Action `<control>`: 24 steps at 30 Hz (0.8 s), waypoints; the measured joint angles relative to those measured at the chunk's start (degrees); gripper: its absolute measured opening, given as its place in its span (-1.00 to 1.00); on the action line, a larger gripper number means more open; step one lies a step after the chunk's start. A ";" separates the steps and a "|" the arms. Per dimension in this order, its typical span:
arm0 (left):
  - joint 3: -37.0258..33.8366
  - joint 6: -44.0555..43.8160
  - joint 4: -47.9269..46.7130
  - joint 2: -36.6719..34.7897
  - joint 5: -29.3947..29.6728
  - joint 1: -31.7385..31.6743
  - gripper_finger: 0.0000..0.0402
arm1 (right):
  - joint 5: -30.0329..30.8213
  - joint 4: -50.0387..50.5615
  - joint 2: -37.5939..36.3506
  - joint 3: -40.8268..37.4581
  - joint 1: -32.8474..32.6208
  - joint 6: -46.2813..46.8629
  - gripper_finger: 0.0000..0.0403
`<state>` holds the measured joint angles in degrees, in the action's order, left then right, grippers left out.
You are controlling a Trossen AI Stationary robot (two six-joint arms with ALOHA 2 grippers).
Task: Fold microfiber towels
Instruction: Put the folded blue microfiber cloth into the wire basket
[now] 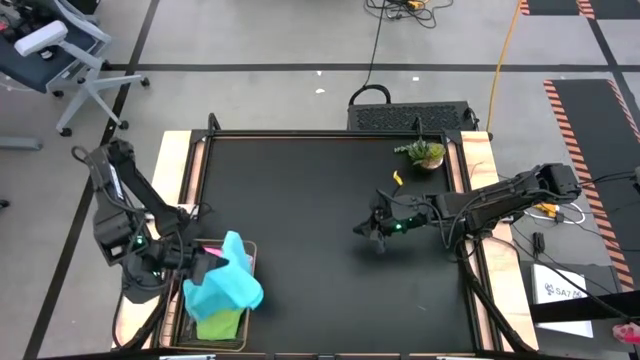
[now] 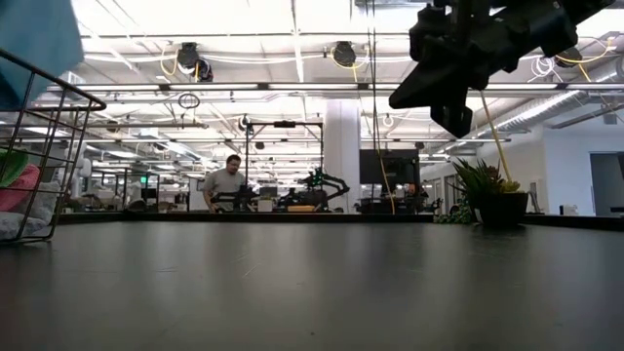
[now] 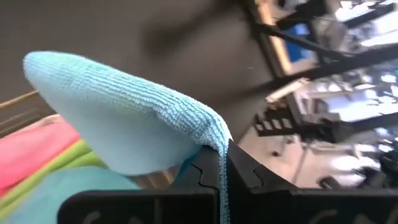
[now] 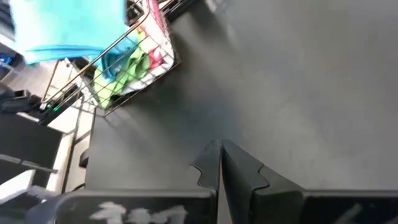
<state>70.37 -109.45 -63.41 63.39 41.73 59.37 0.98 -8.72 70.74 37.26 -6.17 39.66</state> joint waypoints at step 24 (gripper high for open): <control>0.00 -34.14 2.73 15.90 -4.28 12.45 -1.00 | -1.08 0.14 0.00 0.00 0.06 -0.92 -0.96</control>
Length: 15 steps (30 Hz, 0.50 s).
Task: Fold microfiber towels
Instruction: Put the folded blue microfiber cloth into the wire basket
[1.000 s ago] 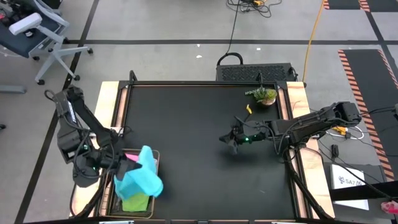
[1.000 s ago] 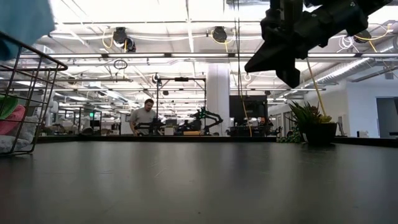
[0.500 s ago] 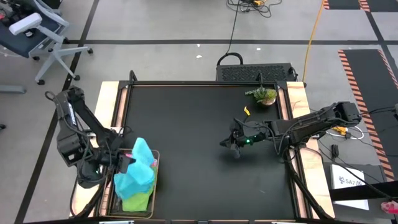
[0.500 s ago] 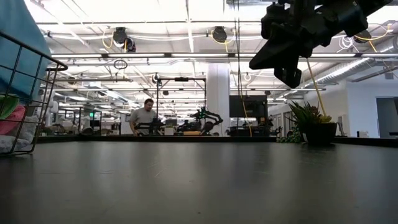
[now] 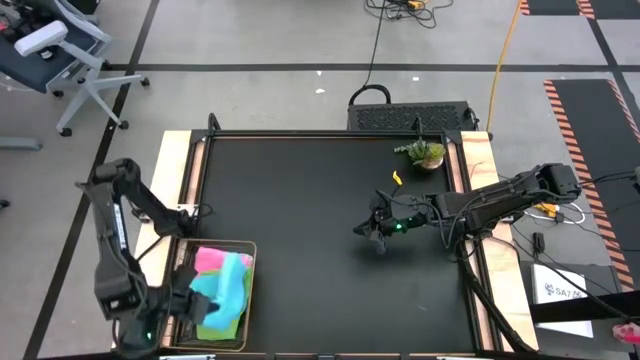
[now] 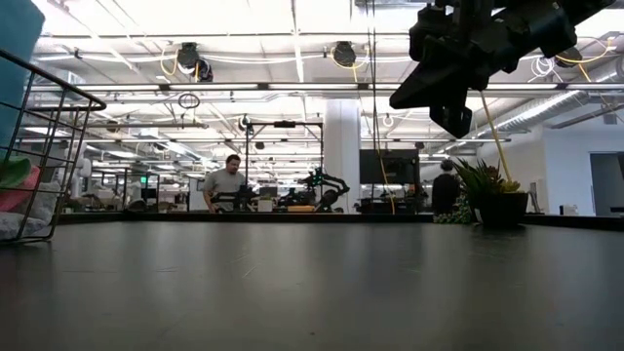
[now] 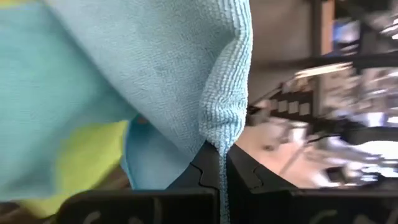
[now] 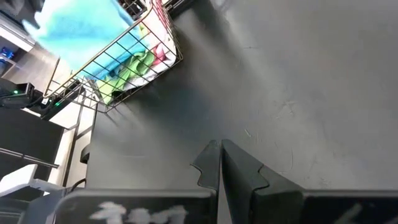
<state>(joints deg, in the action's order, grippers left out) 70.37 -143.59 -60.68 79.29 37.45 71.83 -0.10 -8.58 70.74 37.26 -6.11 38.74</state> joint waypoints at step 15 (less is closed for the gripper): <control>0.00 2.04 -6.97 -2.62 13.62 -2.53 -1.00 | -0.04 -0.20 0.00 0.00 0.00 -0.48 -0.96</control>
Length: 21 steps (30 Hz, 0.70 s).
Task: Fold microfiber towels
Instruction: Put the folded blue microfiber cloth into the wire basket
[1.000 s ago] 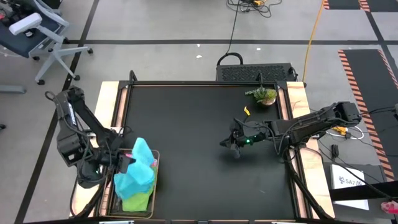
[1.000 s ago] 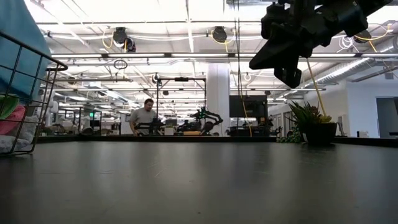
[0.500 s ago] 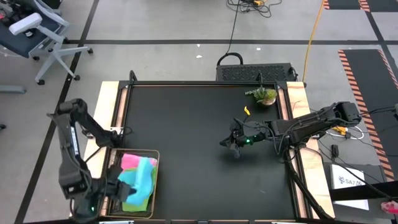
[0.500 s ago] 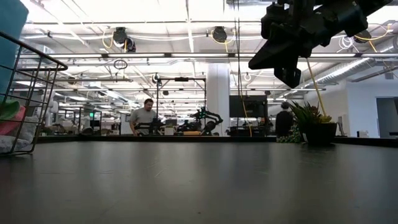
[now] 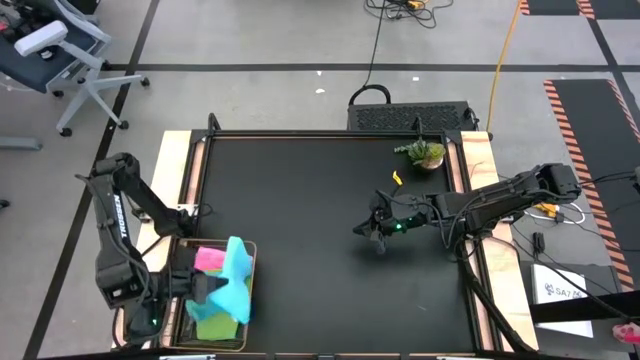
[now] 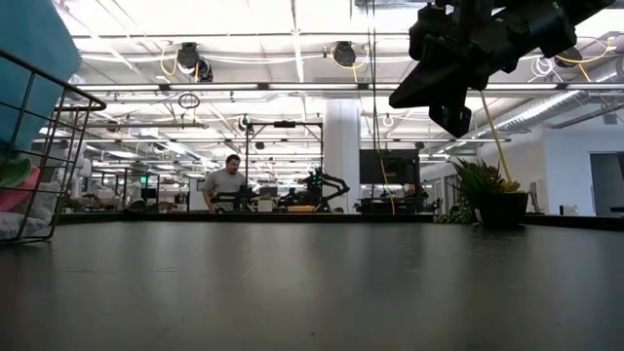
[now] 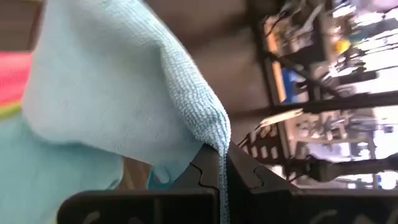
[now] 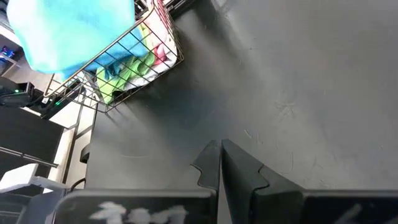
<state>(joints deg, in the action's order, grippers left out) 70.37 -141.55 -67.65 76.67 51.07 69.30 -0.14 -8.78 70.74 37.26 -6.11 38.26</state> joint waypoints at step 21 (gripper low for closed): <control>0.00 -5.95 5.21 6.68 -18.24 -0.11 -1.00 | -0.04 -7.37 -0.02 0.00 0.00 -0.96 -0.96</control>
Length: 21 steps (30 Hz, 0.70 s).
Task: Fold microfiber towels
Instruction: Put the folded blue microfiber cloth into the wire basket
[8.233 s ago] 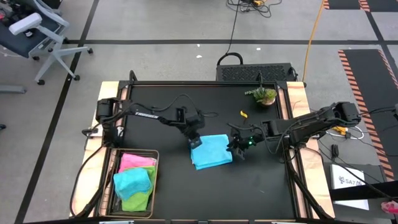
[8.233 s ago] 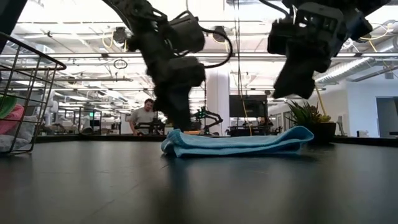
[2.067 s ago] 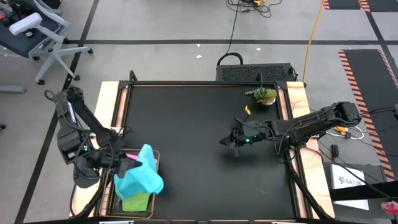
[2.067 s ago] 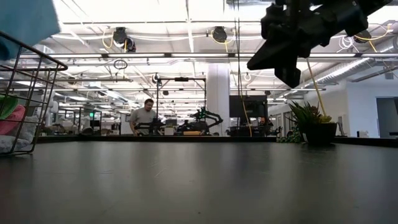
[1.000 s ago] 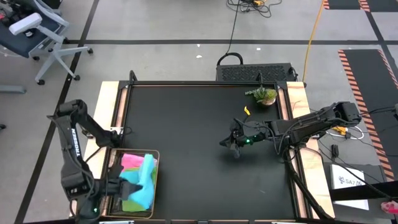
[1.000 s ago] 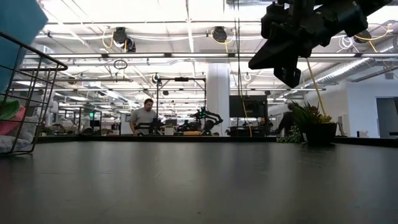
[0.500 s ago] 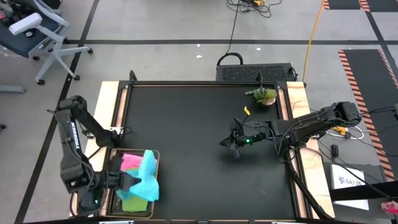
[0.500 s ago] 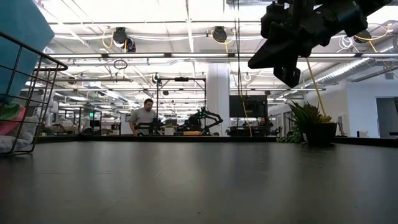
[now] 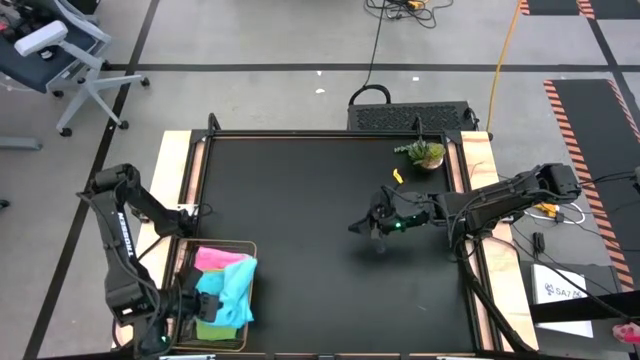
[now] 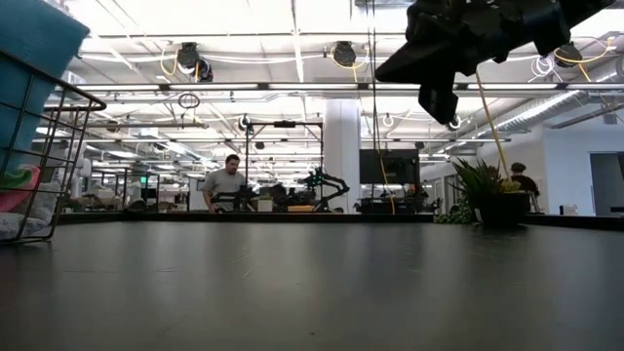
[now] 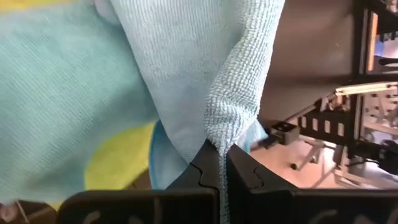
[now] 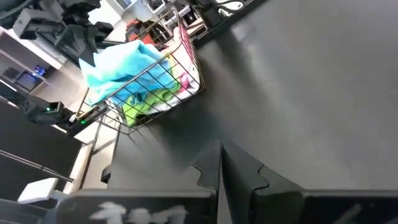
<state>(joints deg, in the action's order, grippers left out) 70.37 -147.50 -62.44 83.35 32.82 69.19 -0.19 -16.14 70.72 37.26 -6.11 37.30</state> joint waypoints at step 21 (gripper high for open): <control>0.07 0.35 -10.23 -3.98 -10.20 -0.64 -1.00 | -13.18 15.55 22.64 31.44 -0.24 -18.59 -1.00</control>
<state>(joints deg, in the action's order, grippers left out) 70.43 -147.15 -72.67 79.37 22.63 68.54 -13.36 -0.59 93.36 68.69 -6.35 18.71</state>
